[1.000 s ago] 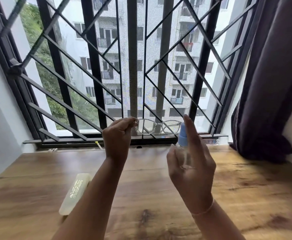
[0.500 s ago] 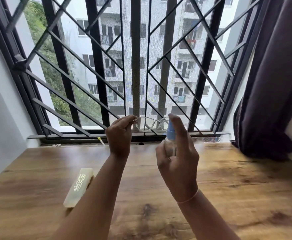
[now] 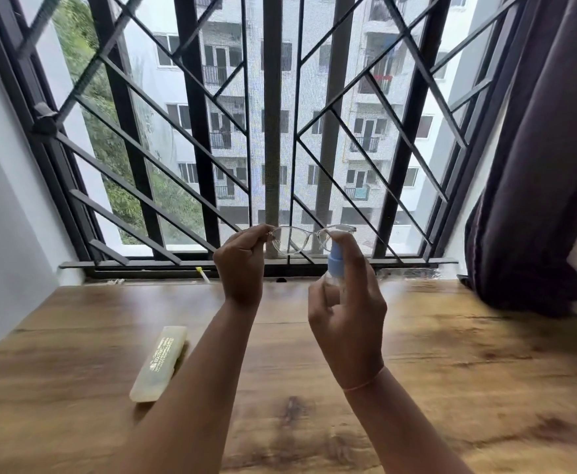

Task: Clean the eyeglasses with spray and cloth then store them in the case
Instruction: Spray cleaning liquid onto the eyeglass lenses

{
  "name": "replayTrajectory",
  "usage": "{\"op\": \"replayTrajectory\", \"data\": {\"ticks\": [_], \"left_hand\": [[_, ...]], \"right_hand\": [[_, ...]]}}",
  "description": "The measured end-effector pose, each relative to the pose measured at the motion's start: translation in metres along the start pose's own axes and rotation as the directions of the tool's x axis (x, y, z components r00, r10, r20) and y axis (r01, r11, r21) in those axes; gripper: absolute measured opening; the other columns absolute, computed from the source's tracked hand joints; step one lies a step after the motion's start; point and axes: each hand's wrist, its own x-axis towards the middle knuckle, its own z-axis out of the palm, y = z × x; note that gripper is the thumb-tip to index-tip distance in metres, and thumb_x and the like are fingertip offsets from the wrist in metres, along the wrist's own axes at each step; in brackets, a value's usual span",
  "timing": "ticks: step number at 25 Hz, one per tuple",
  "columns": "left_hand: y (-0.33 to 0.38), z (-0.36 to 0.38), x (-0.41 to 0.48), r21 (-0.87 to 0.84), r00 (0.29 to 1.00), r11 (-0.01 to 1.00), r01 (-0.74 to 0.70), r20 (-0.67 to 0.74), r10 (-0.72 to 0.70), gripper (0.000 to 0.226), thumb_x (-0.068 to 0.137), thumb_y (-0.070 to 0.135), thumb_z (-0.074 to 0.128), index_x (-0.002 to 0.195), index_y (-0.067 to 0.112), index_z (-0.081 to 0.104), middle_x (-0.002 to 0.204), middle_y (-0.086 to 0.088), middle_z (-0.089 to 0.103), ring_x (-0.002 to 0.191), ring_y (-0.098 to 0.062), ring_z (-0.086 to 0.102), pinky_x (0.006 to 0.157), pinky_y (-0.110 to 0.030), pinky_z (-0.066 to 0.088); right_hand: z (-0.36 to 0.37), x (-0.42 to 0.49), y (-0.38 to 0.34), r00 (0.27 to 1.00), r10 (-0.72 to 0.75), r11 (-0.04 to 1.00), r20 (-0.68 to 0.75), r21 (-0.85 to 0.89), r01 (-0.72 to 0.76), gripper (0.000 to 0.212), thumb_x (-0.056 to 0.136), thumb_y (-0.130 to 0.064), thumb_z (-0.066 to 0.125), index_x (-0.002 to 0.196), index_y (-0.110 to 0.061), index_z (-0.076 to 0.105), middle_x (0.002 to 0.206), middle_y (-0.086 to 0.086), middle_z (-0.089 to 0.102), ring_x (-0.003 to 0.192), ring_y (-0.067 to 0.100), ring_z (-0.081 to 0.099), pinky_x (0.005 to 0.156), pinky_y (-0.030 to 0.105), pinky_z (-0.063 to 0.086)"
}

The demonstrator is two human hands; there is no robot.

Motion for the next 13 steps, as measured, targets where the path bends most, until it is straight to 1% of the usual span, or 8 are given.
{"op": "replayTrajectory", "data": {"ticks": [2,4,6,8,11,13], "left_hand": [[-0.002,-0.001,0.000,-0.008,1.000,1.000,0.024,-0.009,-0.024,0.016,0.071,-0.004,0.070,0.084,0.005,0.075,0.078,-0.008,0.074,0.080,-0.008,0.065,0.069,-0.019,0.051],[-0.004,-0.002,0.000,-0.005,0.999,0.999,0.032,-0.015,-0.032,0.016,0.072,-0.003,0.070,0.084,0.006,0.075,0.078,-0.008,0.074,0.078,-0.008,0.065,0.069,-0.022,0.052],[-0.003,-0.003,-0.001,0.001,1.000,1.000,0.020,-0.015,-0.020,0.015,0.072,-0.003,0.070,0.084,0.005,0.075,0.077,-0.007,0.074,0.080,-0.008,0.065,0.069,-0.016,0.050],[-0.002,-0.005,-0.001,0.007,1.000,1.000,0.005,-0.013,-0.005,0.015,0.072,-0.003,0.070,0.084,0.005,0.075,0.076,-0.007,0.074,0.082,-0.007,0.064,0.070,-0.010,0.046],[-0.002,-0.006,-0.002,0.012,1.000,1.000,-0.003,-0.009,0.003,0.014,0.072,-0.001,0.071,0.084,0.005,0.075,0.076,-0.006,0.074,0.082,-0.007,0.064,0.069,-0.012,0.047],[-0.003,-0.006,-0.002,0.001,1.000,1.000,0.006,-0.007,-0.006,0.014,0.072,-0.001,0.070,0.084,0.006,0.075,0.077,-0.007,0.074,0.081,-0.007,0.064,0.068,-0.016,0.048]], "right_hand": [[-0.004,0.000,-0.001,0.999,-0.013,1.000,-0.046,-0.028,0.011,0.061,0.073,-0.003,0.051,0.130,-0.022,0.041,0.105,0.010,0.062,0.080,0.017,0.057,0.064,0.025,0.048],[-0.009,0.003,0.001,0.996,-0.022,0.998,-0.091,-0.063,0.016,0.068,0.070,0.004,0.055,0.132,-0.022,0.040,0.104,0.003,0.058,0.079,0.016,0.056,0.062,0.024,0.047],[-0.013,0.007,0.008,0.993,-0.021,0.995,-0.114,-0.098,0.010,0.073,0.069,0.008,0.054,0.133,-0.022,0.039,0.097,0.001,0.058,0.071,0.014,0.054,0.058,0.022,0.046],[-0.014,0.010,0.015,0.992,-0.008,0.993,-0.123,-0.121,-0.007,0.072,0.069,0.007,0.051,0.134,-0.023,0.039,0.091,0.004,0.060,0.065,0.018,0.055,0.056,0.025,0.045],[-0.014,0.012,0.021,0.993,0.012,0.992,-0.120,-0.127,-0.028,0.068,0.069,0.006,0.049,0.130,-0.021,0.043,0.095,0.008,0.062,0.071,0.022,0.061,0.058,0.027,0.046],[-0.013,0.011,0.023,0.993,0.016,0.991,-0.121,-0.132,-0.032,0.066,0.066,0.009,0.050,0.126,-0.020,0.045,0.096,0.012,0.063,0.073,0.020,0.057,0.061,0.024,0.045]]}}
